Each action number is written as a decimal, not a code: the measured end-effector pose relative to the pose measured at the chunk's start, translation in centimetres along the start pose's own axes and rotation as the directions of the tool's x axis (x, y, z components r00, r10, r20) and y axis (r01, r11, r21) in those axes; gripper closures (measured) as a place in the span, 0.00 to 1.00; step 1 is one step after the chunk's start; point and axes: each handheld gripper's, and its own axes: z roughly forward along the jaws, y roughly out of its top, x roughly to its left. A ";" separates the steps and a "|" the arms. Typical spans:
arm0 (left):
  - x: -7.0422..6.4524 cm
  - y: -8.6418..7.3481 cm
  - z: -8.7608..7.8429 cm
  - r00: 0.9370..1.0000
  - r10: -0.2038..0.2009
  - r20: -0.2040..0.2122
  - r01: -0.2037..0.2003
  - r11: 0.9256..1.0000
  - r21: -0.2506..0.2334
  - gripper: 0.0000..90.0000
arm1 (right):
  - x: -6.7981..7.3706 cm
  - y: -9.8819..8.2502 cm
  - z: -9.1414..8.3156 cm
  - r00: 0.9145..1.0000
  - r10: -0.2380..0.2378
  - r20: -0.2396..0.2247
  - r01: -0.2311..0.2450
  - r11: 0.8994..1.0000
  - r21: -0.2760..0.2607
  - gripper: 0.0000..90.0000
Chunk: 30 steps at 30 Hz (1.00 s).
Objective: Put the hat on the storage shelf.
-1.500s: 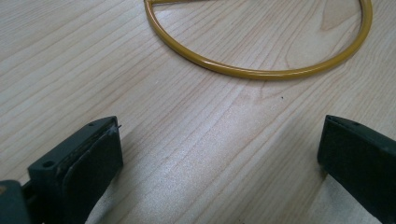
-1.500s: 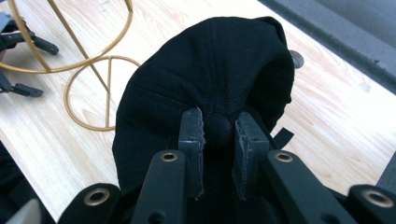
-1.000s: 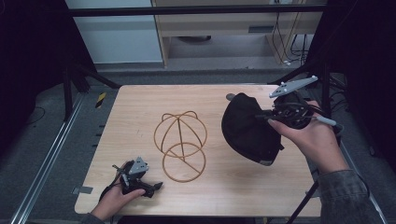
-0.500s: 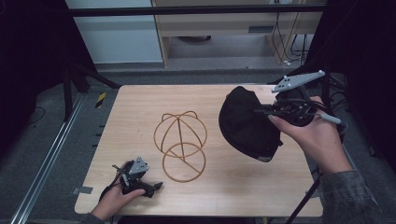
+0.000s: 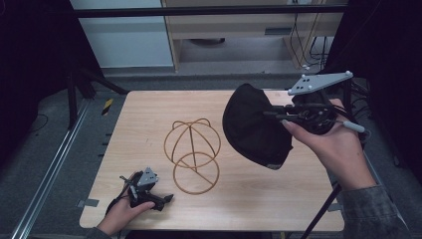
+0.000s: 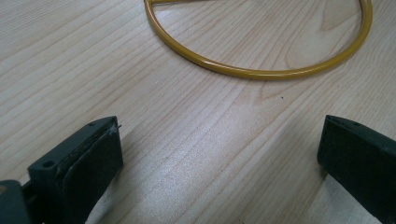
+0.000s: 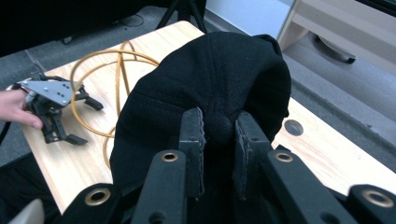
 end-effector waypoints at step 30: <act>0.0 0.0 0.0 1.000 -0.002 0.001 0.002 1.000 0.000 0.00 | 4.2 6.1 2.8 0.991 -0.107 -0.078 0.105 0.994 -0.024 0.85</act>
